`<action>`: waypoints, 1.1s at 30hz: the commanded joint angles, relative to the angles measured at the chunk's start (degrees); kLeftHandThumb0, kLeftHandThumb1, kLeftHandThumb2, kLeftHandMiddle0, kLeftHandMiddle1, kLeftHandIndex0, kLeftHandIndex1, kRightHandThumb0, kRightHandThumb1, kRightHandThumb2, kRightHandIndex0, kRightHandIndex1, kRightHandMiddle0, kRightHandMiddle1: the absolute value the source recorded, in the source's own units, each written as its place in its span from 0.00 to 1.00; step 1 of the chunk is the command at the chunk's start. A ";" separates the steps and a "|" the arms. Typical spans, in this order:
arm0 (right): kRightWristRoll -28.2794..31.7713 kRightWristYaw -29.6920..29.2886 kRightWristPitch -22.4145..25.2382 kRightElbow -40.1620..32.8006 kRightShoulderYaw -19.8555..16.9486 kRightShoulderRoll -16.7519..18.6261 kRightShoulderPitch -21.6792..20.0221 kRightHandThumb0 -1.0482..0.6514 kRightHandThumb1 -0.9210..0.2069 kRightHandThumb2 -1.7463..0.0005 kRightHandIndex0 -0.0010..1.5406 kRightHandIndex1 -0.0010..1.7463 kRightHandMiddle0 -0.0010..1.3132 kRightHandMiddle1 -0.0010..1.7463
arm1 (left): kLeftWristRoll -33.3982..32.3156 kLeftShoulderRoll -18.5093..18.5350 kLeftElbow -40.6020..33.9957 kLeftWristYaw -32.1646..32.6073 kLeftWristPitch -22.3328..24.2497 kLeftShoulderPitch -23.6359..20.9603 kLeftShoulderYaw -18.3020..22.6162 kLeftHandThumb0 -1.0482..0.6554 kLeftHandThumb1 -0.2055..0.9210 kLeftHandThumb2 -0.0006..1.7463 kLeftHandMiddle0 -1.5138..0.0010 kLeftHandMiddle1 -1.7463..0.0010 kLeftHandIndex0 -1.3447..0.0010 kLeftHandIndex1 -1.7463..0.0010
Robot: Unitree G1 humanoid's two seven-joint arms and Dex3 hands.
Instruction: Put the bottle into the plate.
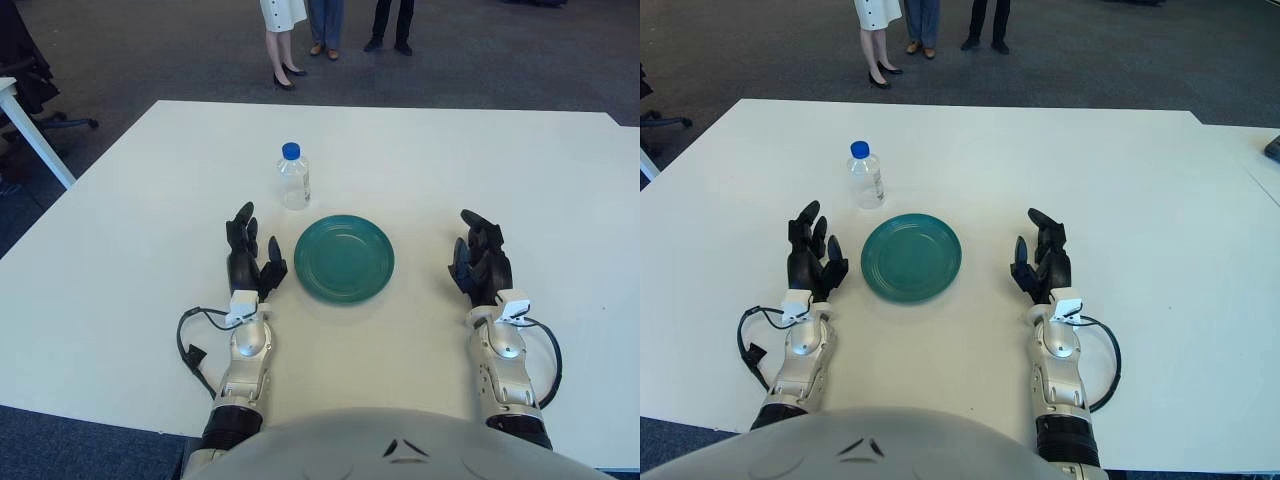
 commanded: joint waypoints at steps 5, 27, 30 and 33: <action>-0.10 -0.42 3.09 2.62 -0.01 0.84 1.18 0.29 0.00 0.64 0.29 0.00 0.01 0.50 | 2.35 -0.19 4.35 1.21 3.52 -0.04 0.88 0.17 1.00 0.32 0.90 0.99 1.00 0.75; -0.28 -0.52 2.15 3.94 0.25 1.56 0.91 0.29 0.00 0.64 0.28 0.00 0.01 0.51 | 3.90 2.86 11.72 -1.05 10.56 -12.90 2.79 0.08 1.00 0.19 0.89 1.00 1.00 0.81; -0.31 -0.36 2.03 3.94 0.43 1.56 0.95 0.29 0.00 0.65 0.28 0.00 0.01 0.51 | 3.67 3.05 12.72 -1.47 10.96 -14.14 2.91 0.08 1.00 0.19 0.89 1.00 1.00 0.81; -0.36 -0.33 1.98 4.01 0.51 1.58 0.93 0.28 0.00 0.65 0.29 0.00 0.01 0.51 | 3.55 3.14 13.39 -1.73 11.16 -14.91 3.07 0.07 1.00 0.19 0.90 1.00 1.00 0.81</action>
